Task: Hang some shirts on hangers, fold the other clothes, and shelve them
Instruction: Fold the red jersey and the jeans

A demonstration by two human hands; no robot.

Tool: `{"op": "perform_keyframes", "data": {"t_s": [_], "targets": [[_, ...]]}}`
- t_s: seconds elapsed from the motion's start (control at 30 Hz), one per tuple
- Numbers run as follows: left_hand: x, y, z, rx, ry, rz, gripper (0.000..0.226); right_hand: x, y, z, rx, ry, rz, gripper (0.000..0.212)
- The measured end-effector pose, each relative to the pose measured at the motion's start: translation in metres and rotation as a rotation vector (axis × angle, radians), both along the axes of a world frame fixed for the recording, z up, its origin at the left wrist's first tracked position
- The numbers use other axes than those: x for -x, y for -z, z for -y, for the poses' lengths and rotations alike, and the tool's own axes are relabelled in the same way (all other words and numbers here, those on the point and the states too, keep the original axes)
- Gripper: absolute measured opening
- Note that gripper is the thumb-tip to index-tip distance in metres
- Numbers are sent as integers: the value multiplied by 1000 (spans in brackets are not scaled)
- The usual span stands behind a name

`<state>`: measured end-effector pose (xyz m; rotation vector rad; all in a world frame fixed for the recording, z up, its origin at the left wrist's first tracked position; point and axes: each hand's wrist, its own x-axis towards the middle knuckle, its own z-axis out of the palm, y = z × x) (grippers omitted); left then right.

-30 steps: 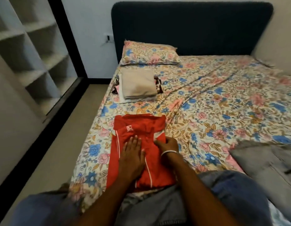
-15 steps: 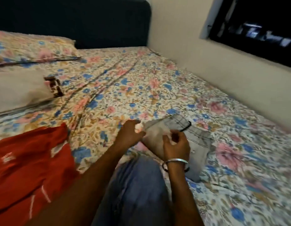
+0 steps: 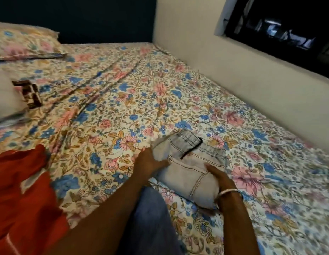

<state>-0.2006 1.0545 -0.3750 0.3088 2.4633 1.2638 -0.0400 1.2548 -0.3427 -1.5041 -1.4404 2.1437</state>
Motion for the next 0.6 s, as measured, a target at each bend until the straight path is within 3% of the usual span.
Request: {"op": "perform_keyframes", "data": {"t_s": [0.07, 0.13, 0.23, 0.37, 0.43, 0.5, 0.53, 0.6], "targets": [[-3, -10, 7, -158, -86, 88, 52, -1, -14, 3, 71, -80, -87, 83], [-3, -26, 14, -358, -141, 148, 29, 0, -30, 11, 73, -128, -164, 87], [13, -65, 46, -541, -169, 153, 33, 13, -64, 46, -14, -144, -241, 98], [69, -126, 108, -581, -153, 12, 34, 48, -100, 111, -63, -126, -430, 96], [104, -146, 142, -598, -232, -62, 46, 72, -109, 154, -34, -85, -518, 81], [132, -144, 171, -430, -391, -176, 79, 102, -100, 200, 31, -50, -482, 72], [137, -134, 182, -203, -462, -259, 88, 110, -86, 219, 58, -62, -482, 78], [138, -95, 204, 272, -500, -437, 83, 146, 10, 226, 5, -20, -406, 112]]}}
